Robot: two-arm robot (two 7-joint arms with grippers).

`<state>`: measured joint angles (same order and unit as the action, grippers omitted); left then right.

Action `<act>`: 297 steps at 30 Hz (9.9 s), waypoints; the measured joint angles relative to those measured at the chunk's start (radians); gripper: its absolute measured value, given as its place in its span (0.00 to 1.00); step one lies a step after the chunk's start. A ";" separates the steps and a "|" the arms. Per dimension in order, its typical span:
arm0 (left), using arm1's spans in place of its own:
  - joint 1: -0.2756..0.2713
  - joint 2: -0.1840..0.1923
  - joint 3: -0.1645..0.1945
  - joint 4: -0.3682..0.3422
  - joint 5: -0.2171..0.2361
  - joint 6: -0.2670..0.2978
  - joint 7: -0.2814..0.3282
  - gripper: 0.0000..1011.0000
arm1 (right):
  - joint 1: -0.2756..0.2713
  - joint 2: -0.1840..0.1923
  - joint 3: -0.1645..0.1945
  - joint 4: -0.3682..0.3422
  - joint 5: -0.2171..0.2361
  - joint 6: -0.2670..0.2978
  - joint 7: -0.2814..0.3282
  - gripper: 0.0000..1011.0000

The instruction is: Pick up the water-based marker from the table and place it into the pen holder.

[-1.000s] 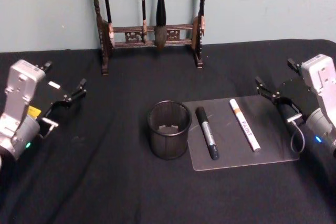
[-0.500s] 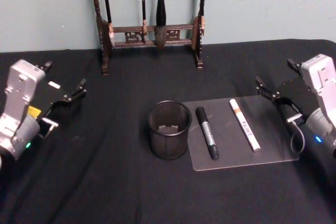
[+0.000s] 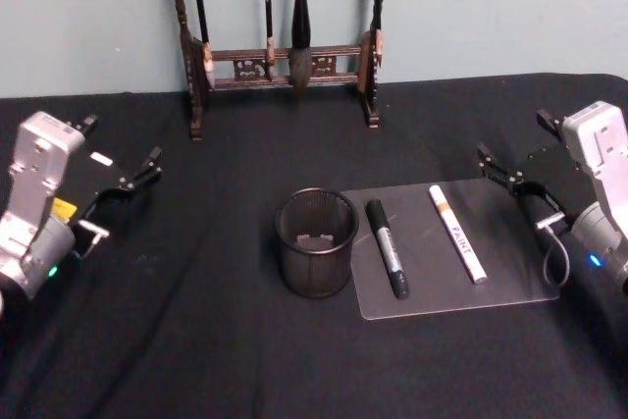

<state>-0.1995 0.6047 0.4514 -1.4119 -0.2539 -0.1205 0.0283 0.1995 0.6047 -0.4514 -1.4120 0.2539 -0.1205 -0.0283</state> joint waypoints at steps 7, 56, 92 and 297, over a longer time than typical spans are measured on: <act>0.000 0.000 0.000 0.000 0.000 0.000 0.000 0.99 | 0.000 0.000 0.000 0.000 0.000 0.000 0.000 0.99; 0.000 0.000 0.000 0.000 0.000 0.000 0.000 0.99 | 0.058 -0.079 0.028 -0.105 0.126 0.536 0.204 0.99; 0.000 0.000 0.000 0.000 0.000 0.000 0.000 0.99 | 0.066 -0.151 0.044 -0.045 0.057 0.659 0.241 0.99; 0.000 0.000 0.000 0.000 0.000 0.000 0.000 0.99 | 0.242 -0.337 -0.100 0.315 0.342 -0.098 0.837 0.18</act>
<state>-0.1996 0.6047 0.4514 -1.4119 -0.2539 -0.1205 0.0283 0.4418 0.2677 -0.5516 -1.0970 0.5959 -0.2186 0.8088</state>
